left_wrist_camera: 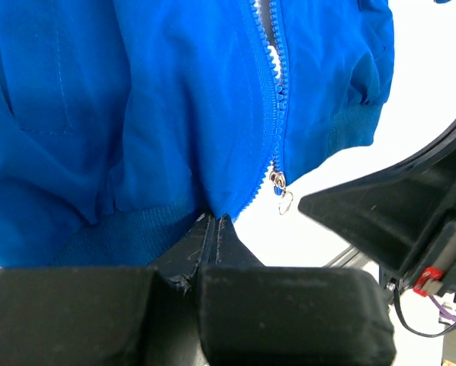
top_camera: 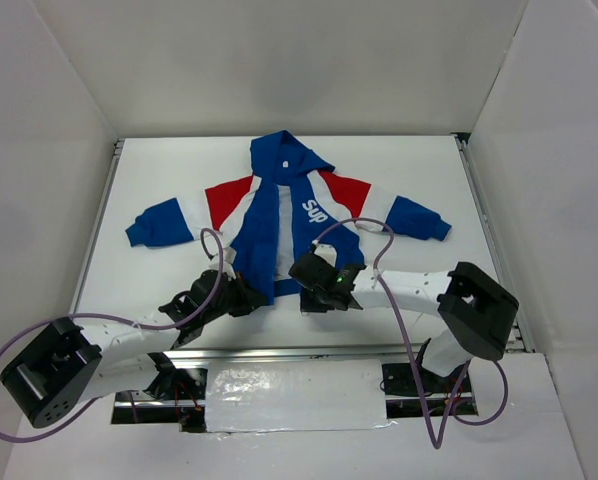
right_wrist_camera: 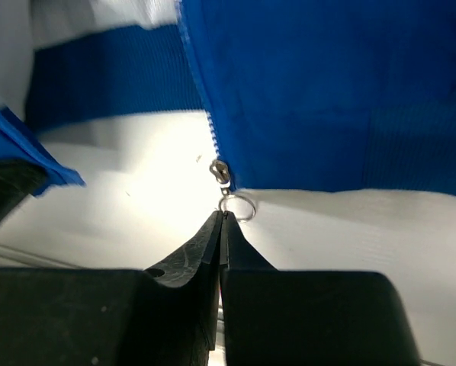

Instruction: Zip up the jacket

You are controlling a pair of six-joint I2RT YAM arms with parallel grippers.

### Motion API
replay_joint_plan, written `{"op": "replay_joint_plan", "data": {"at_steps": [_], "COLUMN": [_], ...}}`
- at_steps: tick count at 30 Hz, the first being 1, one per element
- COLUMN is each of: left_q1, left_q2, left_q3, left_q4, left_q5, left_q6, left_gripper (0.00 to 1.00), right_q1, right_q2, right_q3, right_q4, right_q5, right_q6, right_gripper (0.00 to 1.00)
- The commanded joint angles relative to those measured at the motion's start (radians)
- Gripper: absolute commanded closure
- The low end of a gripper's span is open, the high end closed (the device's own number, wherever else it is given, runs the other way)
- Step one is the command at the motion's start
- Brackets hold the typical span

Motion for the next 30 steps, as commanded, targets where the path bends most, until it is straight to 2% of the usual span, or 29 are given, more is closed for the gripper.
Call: {"op": "replay_joint_plan", "data": {"at_steps": [1, 4, 11, 30], "left_q1": [0.006, 0.006, 0.004, 0.006], "left_q2": [-0.01, -0.008, -0.016, 0.01], "left_q3": [-0.011, -0.014, -0.028, -0.034], "left_q4": [0.03, 0.033, 0.044, 0.055], "left_q5": [0.015, 0.018, 0.026, 0.021], "left_q6": [0.014, 0.015, 0.015, 0.009], "left_gripper": [1.0, 1.0, 1.0, 1.0], "right_q1": [0.005, 0.003, 0.0, 0.054], "right_q2": [0.006, 0.039, 0.154, 0.07], "right_q3": [0.06, 0.081, 0.107, 0.081], "right_q4": [-0.068, -0.094, -0.078, -0.018], "right_q5": [0.11, 0.18, 0.212, -0.01], "right_q6": [-0.023, -0.019, -0.032, -0.071], "right_gripper": [0.98, 1.0, 1.0, 1.0]}}
